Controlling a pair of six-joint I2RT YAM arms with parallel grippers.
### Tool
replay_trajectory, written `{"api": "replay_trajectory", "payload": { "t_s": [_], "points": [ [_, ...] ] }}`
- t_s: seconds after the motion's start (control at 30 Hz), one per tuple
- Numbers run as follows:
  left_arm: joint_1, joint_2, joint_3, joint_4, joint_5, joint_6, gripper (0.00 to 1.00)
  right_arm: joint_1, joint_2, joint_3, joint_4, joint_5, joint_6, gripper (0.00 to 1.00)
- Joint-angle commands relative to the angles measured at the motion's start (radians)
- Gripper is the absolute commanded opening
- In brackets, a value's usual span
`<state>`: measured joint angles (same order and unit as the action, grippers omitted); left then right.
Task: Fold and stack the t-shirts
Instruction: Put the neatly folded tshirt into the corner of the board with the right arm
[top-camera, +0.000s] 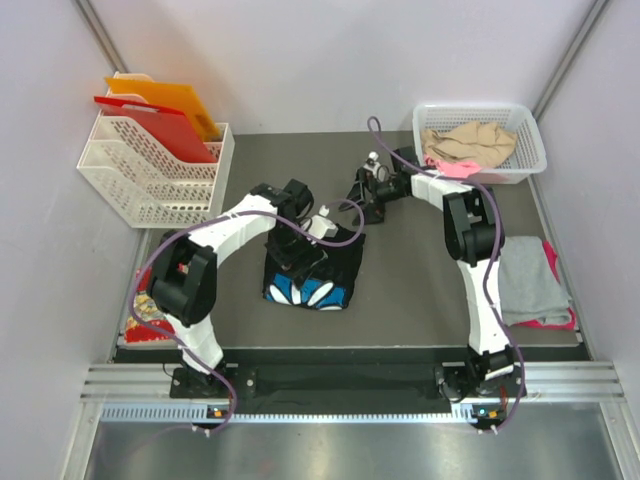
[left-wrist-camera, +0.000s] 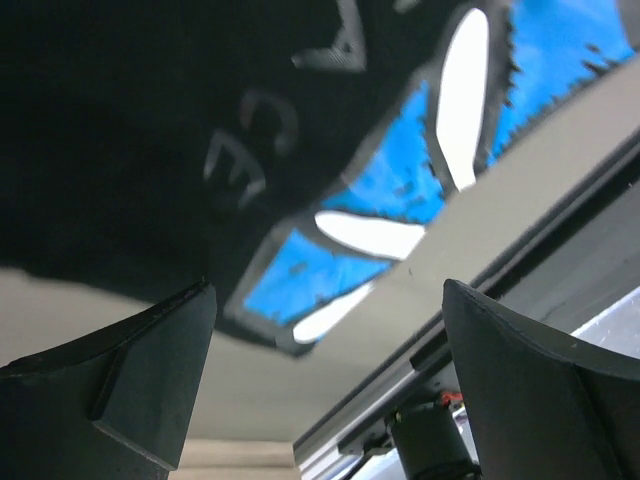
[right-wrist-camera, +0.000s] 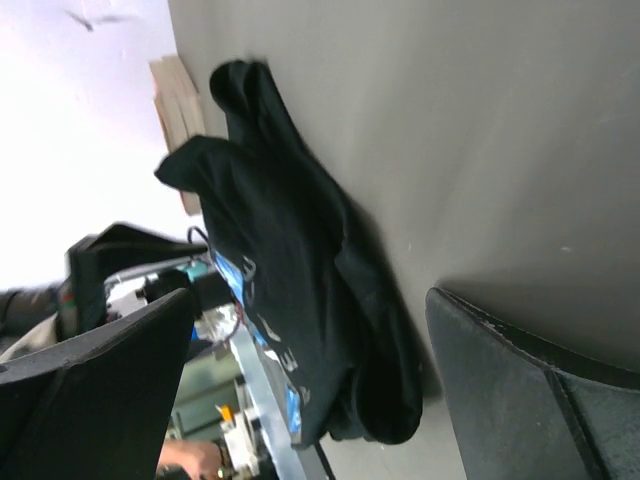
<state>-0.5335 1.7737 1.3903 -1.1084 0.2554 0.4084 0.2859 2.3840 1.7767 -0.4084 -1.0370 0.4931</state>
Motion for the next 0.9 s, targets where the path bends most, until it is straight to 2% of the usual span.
{"api": "replay_trajectory", "payload": {
  "t_s": [0.0,0.2,0.33,0.53,0.87],
  "points": [
    [0.006,0.032,-0.056,0.113,0.031,-0.026,0.99,0.030,0.047,0.020,-0.159,0.061,-0.174,1.00],
    [0.004,0.066,-0.109,0.194,-0.045,-0.020,0.99,0.081,0.049,-0.026,-0.155,0.068,-0.182,1.00],
    [0.012,0.082,-0.161,0.307,-0.218,-0.006,0.99,0.124,0.049,-0.040,-0.162,0.066,-0.183,1.00],
    [0.073,0.171,-0.093,0.288,-0.239,0.001,0.99,0.205,0.032,-0.105,-0.175,0.066,-0.206,1.00],
    [0.083,0.096,-0.050,0.222,-0.186,-0.017,0.99,0.257,0.044,-0.145,-0.122,0.043,-0.168,1.00]
  ]
}}
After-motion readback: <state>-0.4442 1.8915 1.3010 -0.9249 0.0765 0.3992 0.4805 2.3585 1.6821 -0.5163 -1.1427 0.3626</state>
